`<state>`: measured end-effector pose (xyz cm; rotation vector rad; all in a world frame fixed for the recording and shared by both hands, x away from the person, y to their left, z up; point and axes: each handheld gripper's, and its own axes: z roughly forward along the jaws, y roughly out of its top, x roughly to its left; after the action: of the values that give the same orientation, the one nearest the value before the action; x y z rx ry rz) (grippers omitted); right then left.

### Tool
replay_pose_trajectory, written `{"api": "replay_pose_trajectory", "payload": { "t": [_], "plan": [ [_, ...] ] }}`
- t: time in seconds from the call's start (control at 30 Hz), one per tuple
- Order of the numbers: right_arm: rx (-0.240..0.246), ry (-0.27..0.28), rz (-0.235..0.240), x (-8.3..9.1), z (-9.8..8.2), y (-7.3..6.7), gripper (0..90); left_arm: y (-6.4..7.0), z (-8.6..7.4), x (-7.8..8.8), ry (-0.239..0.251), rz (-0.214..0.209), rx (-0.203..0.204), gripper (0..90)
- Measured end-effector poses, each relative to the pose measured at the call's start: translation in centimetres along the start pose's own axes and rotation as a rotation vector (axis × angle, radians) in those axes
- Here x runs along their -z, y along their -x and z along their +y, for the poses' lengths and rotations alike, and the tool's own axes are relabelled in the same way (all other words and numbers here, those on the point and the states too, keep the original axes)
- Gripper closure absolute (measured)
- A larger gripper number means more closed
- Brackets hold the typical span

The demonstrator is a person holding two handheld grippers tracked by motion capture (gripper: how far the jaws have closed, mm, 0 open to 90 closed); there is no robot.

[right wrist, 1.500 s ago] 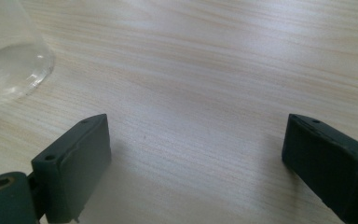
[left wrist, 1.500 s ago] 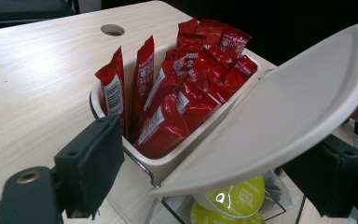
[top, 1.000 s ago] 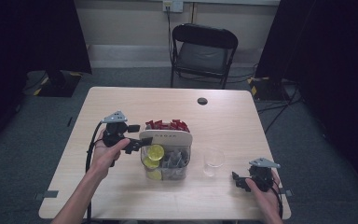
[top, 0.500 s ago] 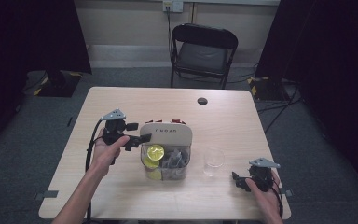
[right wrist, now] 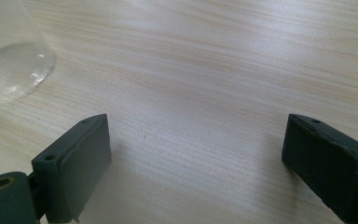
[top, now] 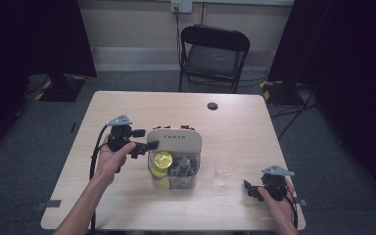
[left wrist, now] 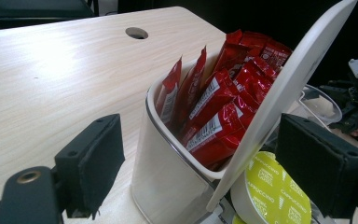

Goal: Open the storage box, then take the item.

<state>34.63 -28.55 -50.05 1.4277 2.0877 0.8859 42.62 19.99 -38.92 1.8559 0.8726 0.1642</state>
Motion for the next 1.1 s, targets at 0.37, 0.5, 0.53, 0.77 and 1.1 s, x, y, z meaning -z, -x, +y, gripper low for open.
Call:
{"api": "replay_pose_trajectory", "payload": {
  "t": [0.37,0.5,0.53,0.77,1.1],
  "plan": [
    [-0.005,0.015,0.055,1.0,0.8,-0.3,15.3,0.0,-0.1,-0.1,-0.005,-0.004,0.005,15.0],
    [0.008,0.025,0.070,1.6,1.2,-0.7,16.0,0.0,-0.2,-0.1,-0.001,-0.002,0.004,15.0],
    [0.009,0.033,0.073,1.8,1.4,-0.7,16.2,0.0,-0.2,-0.1,-0.002,-0.001,0.004,15.0],
    [0.011,0.066,0.103,3.0,2.0,-1.0,18.4,0.0,-0.3,-0.1,-0.015,0.007,0.009,15.1],
    [0.033,0.106,0.147,4.6,3.1,-1.7,22.0,-0.1,-0.2,-0.2,-0.017,0.001,0.006,14.8]
  ]
}}
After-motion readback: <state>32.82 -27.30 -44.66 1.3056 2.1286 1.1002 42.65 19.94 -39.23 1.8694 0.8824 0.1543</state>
